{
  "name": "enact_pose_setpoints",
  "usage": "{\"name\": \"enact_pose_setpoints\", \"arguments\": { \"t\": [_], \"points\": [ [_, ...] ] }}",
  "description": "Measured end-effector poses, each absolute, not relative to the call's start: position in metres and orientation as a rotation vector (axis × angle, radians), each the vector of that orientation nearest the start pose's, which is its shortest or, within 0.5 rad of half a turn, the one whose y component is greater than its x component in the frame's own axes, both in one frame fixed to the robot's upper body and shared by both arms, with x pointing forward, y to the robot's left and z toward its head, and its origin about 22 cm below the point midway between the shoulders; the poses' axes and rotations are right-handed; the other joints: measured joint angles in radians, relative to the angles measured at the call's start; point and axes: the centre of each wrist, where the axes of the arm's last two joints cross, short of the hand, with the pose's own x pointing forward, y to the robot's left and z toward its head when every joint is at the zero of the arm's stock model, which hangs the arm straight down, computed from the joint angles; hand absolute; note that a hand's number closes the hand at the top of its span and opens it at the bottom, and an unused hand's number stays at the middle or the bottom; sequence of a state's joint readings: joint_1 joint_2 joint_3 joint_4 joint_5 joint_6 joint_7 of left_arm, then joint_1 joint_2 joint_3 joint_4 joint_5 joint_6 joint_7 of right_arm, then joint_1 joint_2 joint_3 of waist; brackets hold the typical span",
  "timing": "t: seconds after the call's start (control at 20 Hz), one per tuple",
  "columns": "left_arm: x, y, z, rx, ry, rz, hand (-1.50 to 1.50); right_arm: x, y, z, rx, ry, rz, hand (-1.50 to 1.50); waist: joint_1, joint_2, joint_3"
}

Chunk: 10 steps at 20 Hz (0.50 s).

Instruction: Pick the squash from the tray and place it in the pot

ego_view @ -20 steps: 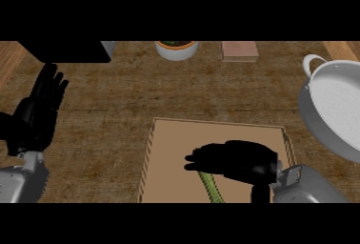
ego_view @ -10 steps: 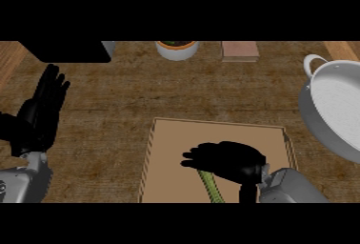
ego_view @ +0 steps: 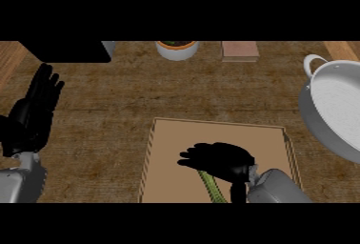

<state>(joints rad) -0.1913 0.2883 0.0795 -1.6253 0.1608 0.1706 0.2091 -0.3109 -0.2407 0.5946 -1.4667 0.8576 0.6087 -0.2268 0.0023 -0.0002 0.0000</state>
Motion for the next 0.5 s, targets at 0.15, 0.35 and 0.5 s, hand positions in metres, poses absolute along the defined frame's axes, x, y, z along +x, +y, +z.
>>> {"name": "enact_pose_setpoints", "arguments": {
  "t": [0.15, 0.35, 0.5],
  "points": [
    [0.279, 0.288, 0.084, 0.203, -1.614, 0.069, 0.0, 0.272, -0.126, 0.019, 0.061, -1.32, 1.913, -1.5, 0.001, 0.0, 0.0],
    [0.28, 0.279, 0.09, 0.202, -1.614, 0.066, 0.0, 0.274, -0.12, 0.012, 0.065, -1.379, 1.984, 1.5, 0.003, -0.005, -0.002],
    [0.283, 0.275, 0.086, 0.202, -1.61, 0.066, 0.0, 0.274, -0.124, 0.01, 0.077, -1.434, 2.017, 1.5, 0.001, -0.008, -0.002]
  ]
}}
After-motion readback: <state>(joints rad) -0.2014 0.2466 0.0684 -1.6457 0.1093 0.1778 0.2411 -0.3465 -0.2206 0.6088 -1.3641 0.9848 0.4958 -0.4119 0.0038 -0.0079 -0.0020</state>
